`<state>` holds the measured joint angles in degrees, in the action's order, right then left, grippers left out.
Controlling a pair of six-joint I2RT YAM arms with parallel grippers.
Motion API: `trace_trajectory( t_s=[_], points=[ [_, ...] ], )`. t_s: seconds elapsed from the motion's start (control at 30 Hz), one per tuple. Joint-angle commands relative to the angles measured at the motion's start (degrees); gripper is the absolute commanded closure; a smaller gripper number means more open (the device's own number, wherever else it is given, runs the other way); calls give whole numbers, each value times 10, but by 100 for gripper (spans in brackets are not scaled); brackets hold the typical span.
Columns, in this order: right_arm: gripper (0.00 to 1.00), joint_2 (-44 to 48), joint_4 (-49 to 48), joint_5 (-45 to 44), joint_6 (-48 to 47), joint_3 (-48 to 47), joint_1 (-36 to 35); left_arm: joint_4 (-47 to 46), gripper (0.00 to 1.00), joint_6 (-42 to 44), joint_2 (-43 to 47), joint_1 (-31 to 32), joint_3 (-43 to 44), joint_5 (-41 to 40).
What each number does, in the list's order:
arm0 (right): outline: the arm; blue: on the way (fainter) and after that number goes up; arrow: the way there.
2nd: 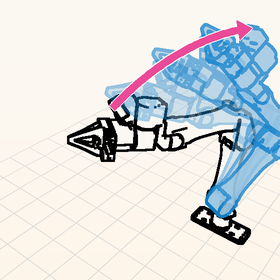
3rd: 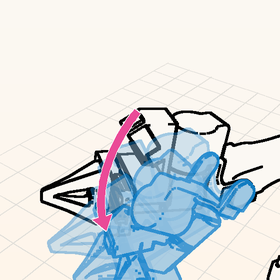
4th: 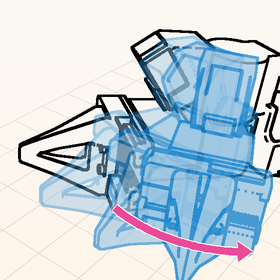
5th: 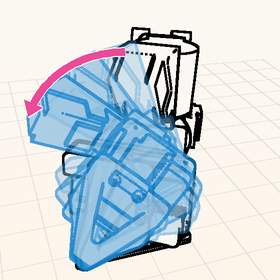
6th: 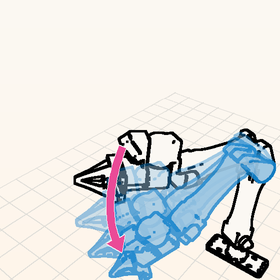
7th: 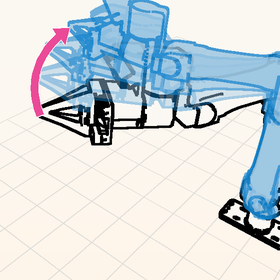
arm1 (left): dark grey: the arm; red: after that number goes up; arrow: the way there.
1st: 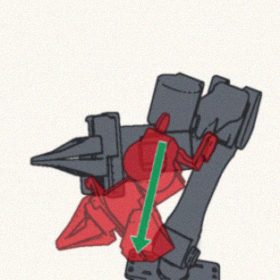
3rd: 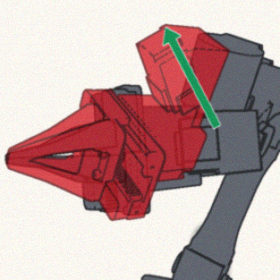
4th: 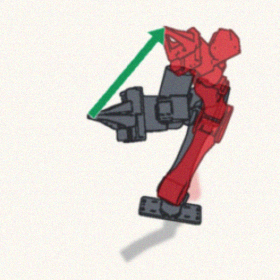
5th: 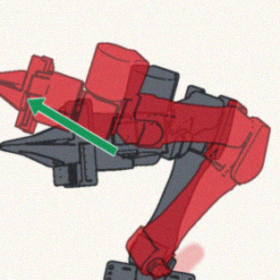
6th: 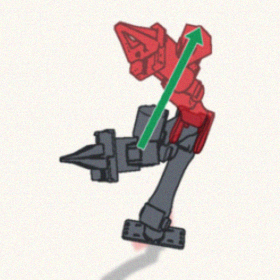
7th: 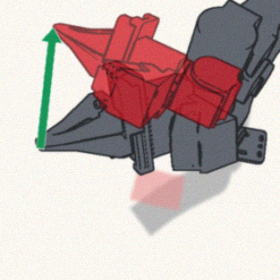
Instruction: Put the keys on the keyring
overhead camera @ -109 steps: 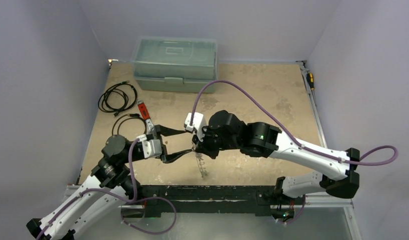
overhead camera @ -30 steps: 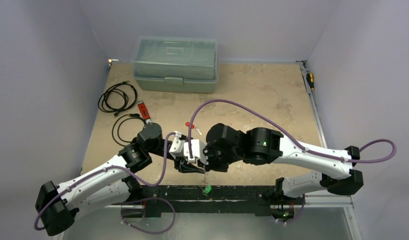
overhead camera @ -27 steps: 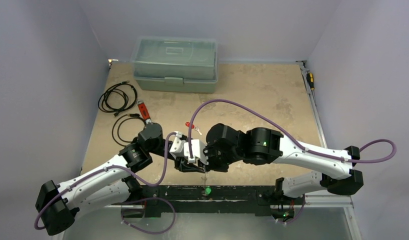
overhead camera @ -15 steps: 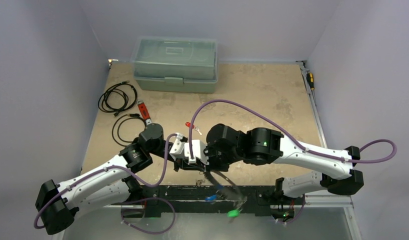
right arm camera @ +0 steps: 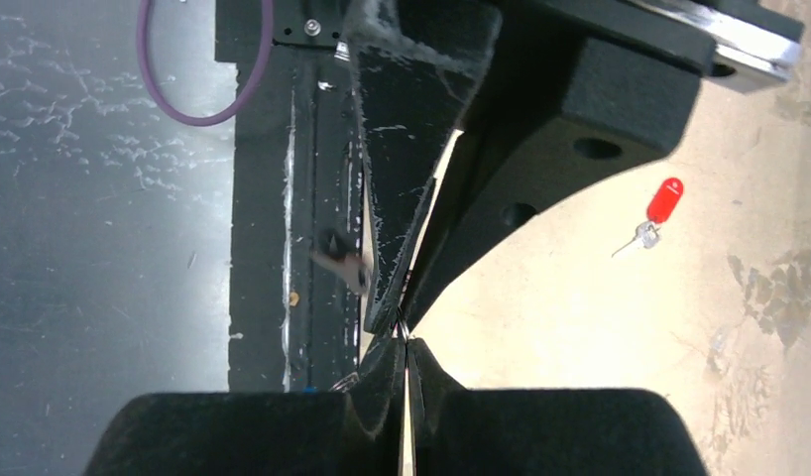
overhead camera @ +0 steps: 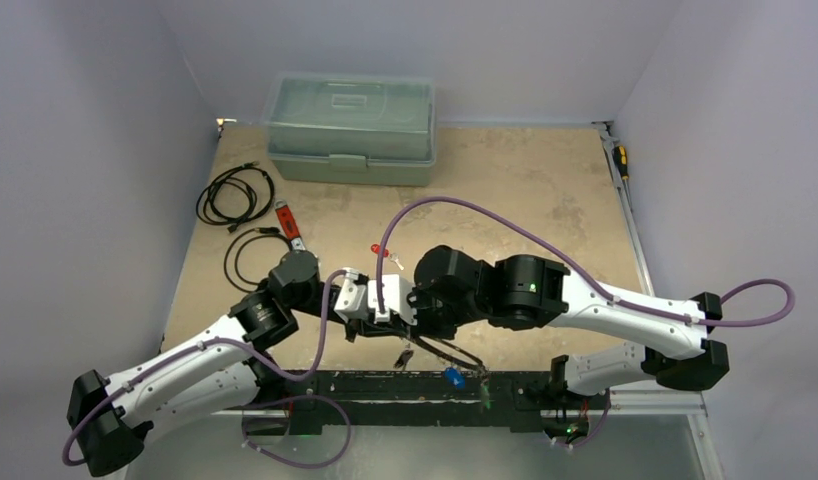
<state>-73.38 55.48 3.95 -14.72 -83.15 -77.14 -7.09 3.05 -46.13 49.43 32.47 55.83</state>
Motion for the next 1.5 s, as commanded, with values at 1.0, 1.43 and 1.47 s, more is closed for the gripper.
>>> trace_trajectory(
  t_s=[1.0,1.43,1.47],
  points=[
    [55,236,-472,-48,90,303,-2,15,100,69,146,4,0,-162],
    [71,213,-506,-58,97,321,-1,9,100,63,155,4,-2,-168],
    [74,211,-506,-58,97,322,-1,9,100,62,156,4,-3,-169]
  ],
)
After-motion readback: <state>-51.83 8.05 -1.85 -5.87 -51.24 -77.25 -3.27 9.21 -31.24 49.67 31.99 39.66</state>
